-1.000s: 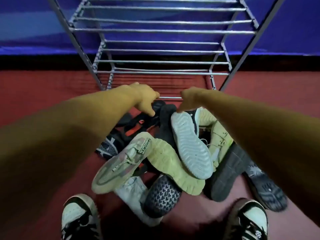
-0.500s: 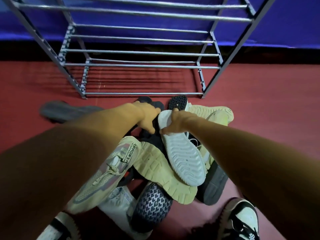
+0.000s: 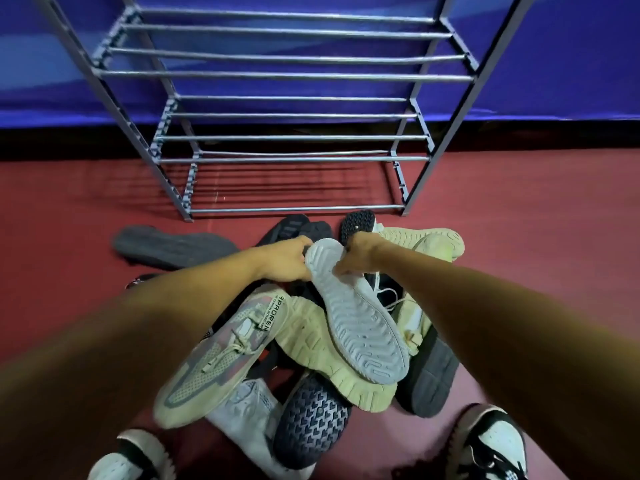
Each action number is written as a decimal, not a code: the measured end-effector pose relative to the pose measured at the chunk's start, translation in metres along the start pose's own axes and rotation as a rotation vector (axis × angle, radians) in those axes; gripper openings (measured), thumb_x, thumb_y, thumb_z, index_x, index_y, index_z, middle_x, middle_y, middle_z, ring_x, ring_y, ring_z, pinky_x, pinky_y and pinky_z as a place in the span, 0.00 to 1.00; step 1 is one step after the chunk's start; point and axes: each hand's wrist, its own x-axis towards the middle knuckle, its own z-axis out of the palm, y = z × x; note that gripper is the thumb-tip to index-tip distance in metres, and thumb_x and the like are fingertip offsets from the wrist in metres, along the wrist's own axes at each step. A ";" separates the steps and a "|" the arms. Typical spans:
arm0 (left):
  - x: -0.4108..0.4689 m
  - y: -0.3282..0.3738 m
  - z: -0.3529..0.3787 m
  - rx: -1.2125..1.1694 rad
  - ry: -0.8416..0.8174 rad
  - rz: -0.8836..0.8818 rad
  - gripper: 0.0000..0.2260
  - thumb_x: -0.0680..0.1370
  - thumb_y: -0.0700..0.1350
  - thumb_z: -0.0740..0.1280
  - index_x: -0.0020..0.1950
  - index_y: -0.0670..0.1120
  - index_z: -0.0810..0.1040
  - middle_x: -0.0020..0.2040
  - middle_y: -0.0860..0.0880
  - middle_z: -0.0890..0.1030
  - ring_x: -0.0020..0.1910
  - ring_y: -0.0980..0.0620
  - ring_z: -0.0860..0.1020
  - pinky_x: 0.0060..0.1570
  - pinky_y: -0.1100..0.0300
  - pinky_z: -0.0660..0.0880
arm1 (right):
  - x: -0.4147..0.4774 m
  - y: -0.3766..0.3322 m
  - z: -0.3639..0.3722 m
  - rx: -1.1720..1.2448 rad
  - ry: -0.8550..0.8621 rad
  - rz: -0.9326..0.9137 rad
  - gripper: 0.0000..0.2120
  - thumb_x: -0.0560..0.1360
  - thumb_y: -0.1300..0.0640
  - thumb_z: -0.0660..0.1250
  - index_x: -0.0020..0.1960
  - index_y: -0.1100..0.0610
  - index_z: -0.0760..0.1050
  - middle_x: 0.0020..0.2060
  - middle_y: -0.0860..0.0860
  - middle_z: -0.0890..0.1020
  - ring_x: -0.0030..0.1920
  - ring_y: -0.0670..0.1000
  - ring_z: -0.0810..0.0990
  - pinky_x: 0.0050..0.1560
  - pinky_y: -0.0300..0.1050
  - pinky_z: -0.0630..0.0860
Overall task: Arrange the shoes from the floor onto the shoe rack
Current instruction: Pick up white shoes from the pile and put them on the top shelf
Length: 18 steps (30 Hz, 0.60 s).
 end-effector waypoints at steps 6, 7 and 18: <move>-0.015 -0.011 -0.018 -0.132 0.031 -0.050 0.33 0.78 0.42 0.67 0.80 0.46 0.57 0.59 0.44 0.81 0.48 0.50 0.79 0.52 0.52 0.78 | -0.008 -0.009 -0.007 0.083 -0.013 -0.042 0.25 0.67 0.45 0.78 0.50 0.61 0.72 0.43 0.56 0.83 0.39 0.55 0.83 0.40 0.46 0.82; -0.018 -0.010 -0.022 -0.115 0.029 -0.046 0.31 0.78 0.42 0.67 0.79 0.47 0.59 0.59 0.42 0.81 0.48 0.49 0.79 0.51 0.51 0.78 | -0.013 -0.014 -0.013 0.053 -0.012 -0.071 0.29 0.66 0.44 0.79 0.55 0.62 0.74 0.45 0.56 0.84 0.43 0.55 0.84 0.45 0.48 0.83; -0.092 0.033 -0.093 -0.136 0.319 0.009 0.07 0.82 0.40 0.60 0.57 0.42 0.76 0.41 0.44 0.77 0.36 0.48 0.72 0.31 0.59 0.66 | -0.092 -0.065 -0.108 0.029 0.202 -0.227 0.36 0.67 0.47 0.80 0.68 0.58 0.70 0.59 0.55 0.79 0.53 0.54 0.77 0.47 0.44 0.73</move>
